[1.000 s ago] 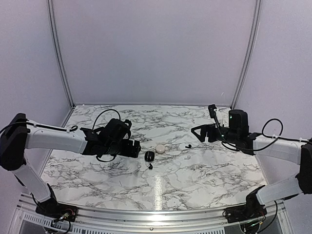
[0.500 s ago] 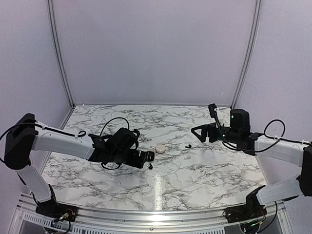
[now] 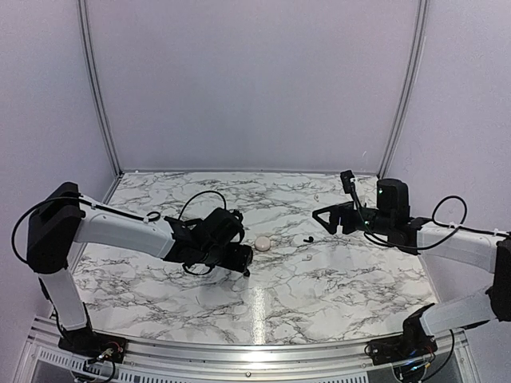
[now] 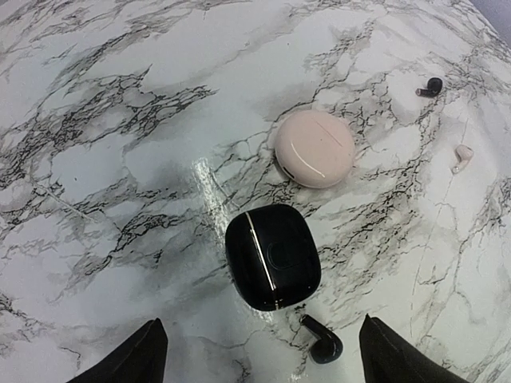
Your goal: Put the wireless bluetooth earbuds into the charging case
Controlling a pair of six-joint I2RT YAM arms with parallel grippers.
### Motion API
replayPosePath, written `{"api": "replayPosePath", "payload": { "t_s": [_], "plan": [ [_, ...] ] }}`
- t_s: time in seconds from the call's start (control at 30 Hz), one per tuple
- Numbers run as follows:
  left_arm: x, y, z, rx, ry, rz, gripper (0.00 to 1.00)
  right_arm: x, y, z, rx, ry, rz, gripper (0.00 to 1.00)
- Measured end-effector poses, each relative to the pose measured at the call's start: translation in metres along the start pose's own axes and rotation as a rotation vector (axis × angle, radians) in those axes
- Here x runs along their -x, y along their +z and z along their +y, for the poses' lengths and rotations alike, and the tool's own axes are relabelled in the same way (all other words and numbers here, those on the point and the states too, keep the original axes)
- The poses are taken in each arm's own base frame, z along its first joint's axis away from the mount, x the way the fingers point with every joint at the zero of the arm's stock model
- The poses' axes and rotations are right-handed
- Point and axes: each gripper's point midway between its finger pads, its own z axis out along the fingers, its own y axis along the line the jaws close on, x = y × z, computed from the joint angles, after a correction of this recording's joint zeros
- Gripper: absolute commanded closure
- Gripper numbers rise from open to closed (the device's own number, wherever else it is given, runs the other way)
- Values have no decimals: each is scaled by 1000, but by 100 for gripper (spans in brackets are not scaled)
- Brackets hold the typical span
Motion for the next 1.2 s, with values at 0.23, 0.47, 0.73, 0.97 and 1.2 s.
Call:
{"api": "replayPosePath", "payload": {
  "t_s": [0.23,0.47,0.73,0.97,1.2],
  "plan": [
    [-5,14,-5,48,40,24,27,0,0,0,0,0,0,2],
    [-3,29,-6,87,66,36,33,-1,1,0,1,2,3,1],
    [-10,46,-5,123,89,64,41,-5,3,-2,-1,9,14,1],
    [-9,52,-3,144,107,64,48,-11,9,-3,11,26,34,1],
    [-7,54,3,155,103,62,42,-24,16,-6,20,57,75,1]
  ]
}}
